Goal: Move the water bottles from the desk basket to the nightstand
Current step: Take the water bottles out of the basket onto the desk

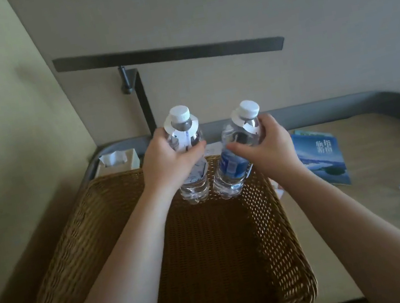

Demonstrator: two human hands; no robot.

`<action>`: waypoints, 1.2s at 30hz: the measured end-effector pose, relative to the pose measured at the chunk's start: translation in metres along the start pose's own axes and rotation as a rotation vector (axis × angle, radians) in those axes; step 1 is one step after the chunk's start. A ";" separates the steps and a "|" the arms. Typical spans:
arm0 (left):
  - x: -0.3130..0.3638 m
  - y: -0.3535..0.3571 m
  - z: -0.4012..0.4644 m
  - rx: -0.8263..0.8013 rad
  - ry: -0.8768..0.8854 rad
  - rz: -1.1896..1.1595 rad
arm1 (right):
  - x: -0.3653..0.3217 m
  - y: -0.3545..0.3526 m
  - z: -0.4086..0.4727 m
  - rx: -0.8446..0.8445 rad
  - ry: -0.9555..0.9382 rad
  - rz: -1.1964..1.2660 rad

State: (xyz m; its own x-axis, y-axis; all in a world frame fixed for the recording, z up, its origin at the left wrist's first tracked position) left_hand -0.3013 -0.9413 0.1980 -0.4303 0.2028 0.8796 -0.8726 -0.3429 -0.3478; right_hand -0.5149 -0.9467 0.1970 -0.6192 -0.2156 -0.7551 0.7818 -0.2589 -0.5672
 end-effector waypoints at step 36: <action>0.073 0.442 -0.193 -0.247 -0.156 -0.093 | 0.371 -0.283 -0.082 0.043 0.281 -0.151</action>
State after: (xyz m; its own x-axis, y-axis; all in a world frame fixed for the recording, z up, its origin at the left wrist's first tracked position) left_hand -0.7630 -0.9012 0.0459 -0.3216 0.0733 0.9440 -0.9447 -0.0926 -0.3147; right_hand -0.9600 -0.8764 0.0508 -0.6790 0.0951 -0.7280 0.6751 -0.3088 -0.6700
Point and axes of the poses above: each hand's wrist, its own z-axis towards the middle knuckle, its own y-axis out of the palm, x = y × z, the point moved 5 cm from there along z, towards the middle knuckle, and after that the axes turned 8 degrees about -z, right-handed, at the moved point
